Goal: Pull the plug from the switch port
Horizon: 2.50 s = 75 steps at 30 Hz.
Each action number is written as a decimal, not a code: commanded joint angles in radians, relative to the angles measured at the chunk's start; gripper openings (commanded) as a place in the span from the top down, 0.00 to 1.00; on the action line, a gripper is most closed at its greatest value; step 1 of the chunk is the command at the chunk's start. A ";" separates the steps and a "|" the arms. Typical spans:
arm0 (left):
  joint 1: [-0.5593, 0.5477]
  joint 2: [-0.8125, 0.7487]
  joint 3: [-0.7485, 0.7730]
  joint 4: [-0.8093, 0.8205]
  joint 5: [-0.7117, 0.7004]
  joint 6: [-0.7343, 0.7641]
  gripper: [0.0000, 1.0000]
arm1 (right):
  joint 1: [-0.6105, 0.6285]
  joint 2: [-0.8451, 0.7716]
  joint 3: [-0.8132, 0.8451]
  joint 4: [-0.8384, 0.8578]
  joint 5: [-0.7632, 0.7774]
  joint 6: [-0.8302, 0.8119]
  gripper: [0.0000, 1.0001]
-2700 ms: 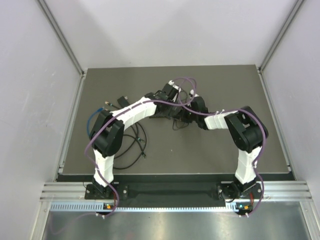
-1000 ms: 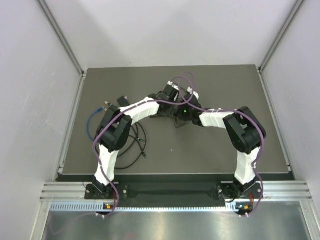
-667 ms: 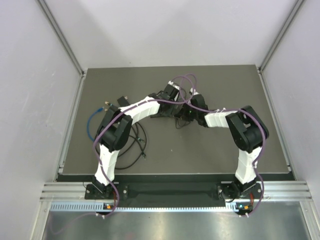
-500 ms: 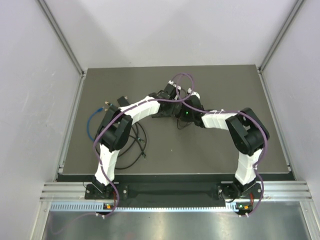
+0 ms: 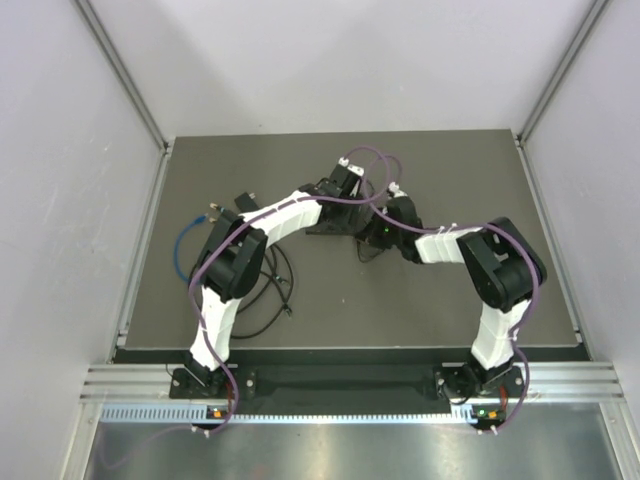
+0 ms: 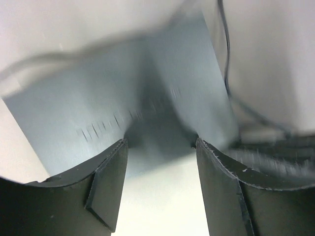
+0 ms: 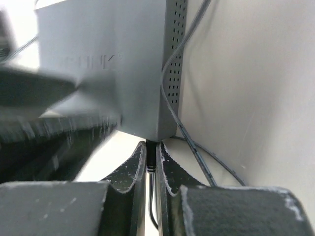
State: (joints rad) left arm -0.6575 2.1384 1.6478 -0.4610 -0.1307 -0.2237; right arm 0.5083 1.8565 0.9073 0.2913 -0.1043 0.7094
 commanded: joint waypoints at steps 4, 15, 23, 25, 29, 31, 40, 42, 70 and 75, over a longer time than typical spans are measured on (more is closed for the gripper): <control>0.027 0.143 -0.060 -0.028 -0.001 -0.036 0.38 | -0.042 -0.003 -0.088 0.076 -0.332 0.104 1.00; 0.035 0.080 -0.092 0.005 -0.009 -0.055 0.37 | 0.041 -0.212 -0.010 -0.325 0.153 -0.128 1.00; 0.073 -0.070 -0.126 0.015 0.054 -0.078 0.33 | -0.134 -0.364 -0.088 -0.385 0.155 -0.229 1.00; 0.076 -0.109 -0.132 0.009 0.058 -0.089 0.32 | -0.184 -0.385 -0.085 -0.408 0.143 -0.251 1.00; 0.078 -0.192 -0.193 0.025 0.094 -0.121 0.32 | -0.237 -0.378 -0.026 -0.425 0.184 -0.280 1.00; 0.078 -0.247 -0.224 0.038 0.100 -0.131 0.32 | -0.266 -0.353 0.020 -0.426 0.215 -0.286 1.00; 0.076 -0.490 -0.417 0.076 0.124 -0.213 0.31 | -0.422 -0.064 0.551 -0.464 0.353 -0.355 1.00; 0.073 -0.535 -0.450 0.087 0.175 -0.229 0.31 | -0.441 0.037 0.761 -0.498 0.354 -0.379 1.00; 0.067 -0.749 -0.460 -0.021 0.276 -0.167 0.32 | -0.448 0.523 1.148 -0.512 0.279 -0.521 0.63; 0.065 -0.796 -0.477 -0.021 0.310 -0.190 0.27 | -0.444 0.419 1.136 -0.576 0.290 -0.527 0.41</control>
State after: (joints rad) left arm -0.5888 1.4105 1.1744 -0.4931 0.1463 -0.4133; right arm 0.0563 2.3695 2.0048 -0.2306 0.1787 0.1986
